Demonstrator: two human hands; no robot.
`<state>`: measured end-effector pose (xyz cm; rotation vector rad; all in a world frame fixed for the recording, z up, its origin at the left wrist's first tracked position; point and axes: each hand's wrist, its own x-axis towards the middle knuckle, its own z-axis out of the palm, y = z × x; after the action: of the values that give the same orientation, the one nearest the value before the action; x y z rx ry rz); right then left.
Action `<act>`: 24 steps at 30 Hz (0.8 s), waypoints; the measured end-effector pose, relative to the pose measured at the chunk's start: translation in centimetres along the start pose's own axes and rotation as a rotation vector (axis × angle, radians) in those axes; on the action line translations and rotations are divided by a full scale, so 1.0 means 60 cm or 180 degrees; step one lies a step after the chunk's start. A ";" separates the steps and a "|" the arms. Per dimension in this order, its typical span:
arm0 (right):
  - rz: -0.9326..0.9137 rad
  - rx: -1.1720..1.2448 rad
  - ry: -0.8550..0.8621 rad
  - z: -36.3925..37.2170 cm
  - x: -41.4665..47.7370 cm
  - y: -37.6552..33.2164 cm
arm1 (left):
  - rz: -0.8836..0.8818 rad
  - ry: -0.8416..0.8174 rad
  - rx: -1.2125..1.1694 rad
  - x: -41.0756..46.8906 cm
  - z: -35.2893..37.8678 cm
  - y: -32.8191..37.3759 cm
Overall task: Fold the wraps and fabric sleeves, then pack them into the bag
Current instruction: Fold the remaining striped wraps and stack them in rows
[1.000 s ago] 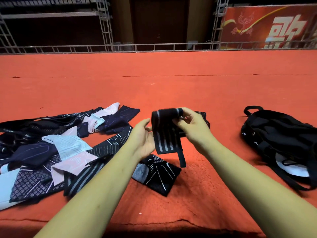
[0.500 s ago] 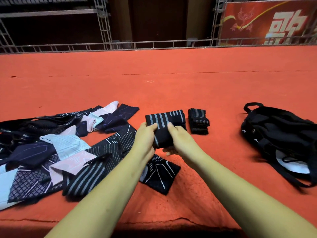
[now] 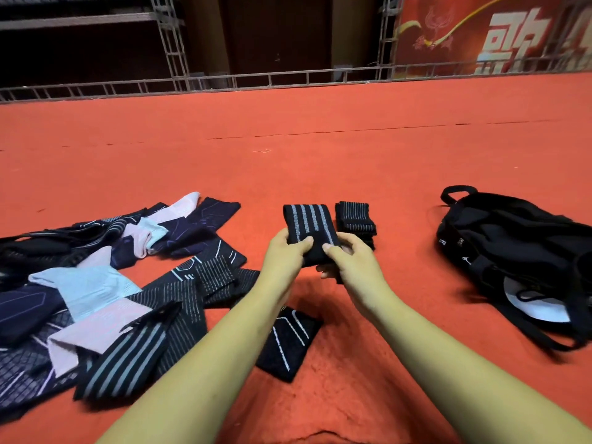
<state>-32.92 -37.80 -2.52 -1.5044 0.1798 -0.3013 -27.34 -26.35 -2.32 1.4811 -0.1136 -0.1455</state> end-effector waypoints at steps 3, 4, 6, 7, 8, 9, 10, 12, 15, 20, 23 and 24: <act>-0.0156 -0.0209 -0.0005 -0.037 0.030 -0.001 | 0.0070 -0.0115 0.0219 0.041 0.021 -0.002; -0.0194 -0.0245 0.0109 -0.050 0.045 -0.004 | 0.0088 -0.0136 0.0355 0.055 0.035 0.000; -0.0223 -0.0303 0.0359 -0.080 0.083 -0.008 | 0.0091 -0.0135 0.0523 0.088 0.067 0.004; -0.0224 -0.0333 0.0443 -0.094 0.103 -0.009 | 0.0076 -0.0124 0.0595 0.106 0.084 0.007; -0.0212 -0.0361 0.0498 -0.106 0.123 -0.009 | 0.0041 -0.0116 0.0729 0.123 0.101 0.013; -0.0177 -0.0393 0.0553 -0.118 0.144 -0.007 | 0.0029 -0.0115 0.0898 0.140 0.115 0.019; -0.0127 -0.0426 0.0610 -0.128 0.166 -0.004 | 0.0016 -0.0146 0.1101 0.157 0.128 0.025; -0.0034 -0.0526 0.0738 -0.146 0.209 0.007 | 0.0085 -0.0292 0.1486 0.192 0.150 0.028; 0.0091 -0.0846 0.0828 -0.162 0.265 0.035 | 0.0184 -0.0325 0.2047 0.242 0.172 0.011; 0.0241 -0.1483 0.0853 -0.170 0.306 0.091 | 0.0178 -0.0258 0.2931 0.288 0.195 -0.027; 0.0249 -0.1756 0.0870 -0.169 0.303 0.117 | 0.0117 -0.0355 0.3318 0.293 0.199 -0.051; 0.0224 -0.1792 0.0899 -0.166 0.300 0.122 | 0.0138 -0.0375 0.3401 0.291 0.200 -0.056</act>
<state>-18.22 -52.48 -9.21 -2.0011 0.5789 -0.4293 -12.17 -41.32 -4.83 2.5323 -0.3558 -0.1422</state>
